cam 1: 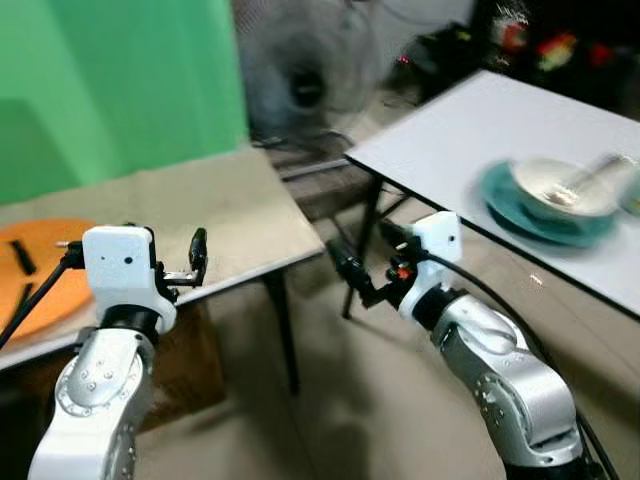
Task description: Setting the table
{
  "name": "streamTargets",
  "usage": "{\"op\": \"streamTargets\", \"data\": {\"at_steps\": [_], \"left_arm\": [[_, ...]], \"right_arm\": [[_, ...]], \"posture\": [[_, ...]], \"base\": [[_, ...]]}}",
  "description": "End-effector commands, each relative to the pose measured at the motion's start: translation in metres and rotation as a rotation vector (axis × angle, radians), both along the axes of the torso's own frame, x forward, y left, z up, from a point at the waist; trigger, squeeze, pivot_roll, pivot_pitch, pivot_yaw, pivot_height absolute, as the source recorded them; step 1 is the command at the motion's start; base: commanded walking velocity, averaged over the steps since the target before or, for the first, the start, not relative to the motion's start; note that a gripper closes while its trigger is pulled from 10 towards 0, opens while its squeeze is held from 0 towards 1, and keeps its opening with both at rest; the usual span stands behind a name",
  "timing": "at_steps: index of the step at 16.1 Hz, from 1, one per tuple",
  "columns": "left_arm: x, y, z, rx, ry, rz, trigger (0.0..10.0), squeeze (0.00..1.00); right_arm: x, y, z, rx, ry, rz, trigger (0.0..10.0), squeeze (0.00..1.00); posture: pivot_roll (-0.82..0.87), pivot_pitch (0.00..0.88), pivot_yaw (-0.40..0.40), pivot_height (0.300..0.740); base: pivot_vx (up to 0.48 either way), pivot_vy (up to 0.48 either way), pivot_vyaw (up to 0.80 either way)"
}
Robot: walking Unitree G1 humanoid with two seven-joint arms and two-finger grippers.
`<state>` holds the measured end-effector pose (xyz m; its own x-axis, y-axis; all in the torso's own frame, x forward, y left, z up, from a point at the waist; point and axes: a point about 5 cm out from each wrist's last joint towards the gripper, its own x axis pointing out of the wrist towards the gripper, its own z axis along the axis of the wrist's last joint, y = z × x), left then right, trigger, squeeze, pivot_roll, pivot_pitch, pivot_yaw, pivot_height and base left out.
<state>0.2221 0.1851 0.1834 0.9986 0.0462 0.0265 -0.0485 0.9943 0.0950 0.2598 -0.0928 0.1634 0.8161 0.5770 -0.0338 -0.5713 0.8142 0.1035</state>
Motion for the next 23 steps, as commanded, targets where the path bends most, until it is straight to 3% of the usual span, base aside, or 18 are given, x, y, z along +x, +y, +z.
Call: {"op": "streamTargets", "data": {"at_steps": [1,7,11,16,23], "left_arm": [[-0.002,-0.005,0.003,0.001,-0.01,-0.023,10.0,0.0],[-0.008,-0.001,0.004,0.034,-0.006,-0.003,10.0,0.0],[-0.003,0.0,0.004,0.055,-0.004,-0.022,10.0,0.0],[0.0,-0.009,-0.003,0.059,0.02,-0.075,10.0,0.0],[0.009,-0.008,-0.008,0.071,0.042,-0.129,10.0,0.0]], "right_arm": [[-0.001,-0.003,0.0,-0.002,-0.001,0.009,10.0,0.0],[-0.001,0.006,-0.006,-0.007,0.005,0.116,10.0,0.0],[0.009,-0.003,-0.004,-0.023,-0.015,0.095,10.0,0.0],[0.02,-0.022,-0.011,0.019,0.028,0.037,10.0,0.0],[0.042,-0.016,-0.015,0.068,0.098,0.044,10.0,0.0]], "posture": [[0.01,0.0,0.004,0.74],[0.05,0.0,-0.013,0.74],[0.03,0.0,0.005,0.74],[0.01,0.0,0.007,0.74],[0.01,0.0,-0.009,0.74]], "base": [[0.292,0.0,0.8],[0.293,0.0,0.8],[0.296,0.0,0.8],[0.297,0.0,0.0],[0.289,0.0,0.0]]}}
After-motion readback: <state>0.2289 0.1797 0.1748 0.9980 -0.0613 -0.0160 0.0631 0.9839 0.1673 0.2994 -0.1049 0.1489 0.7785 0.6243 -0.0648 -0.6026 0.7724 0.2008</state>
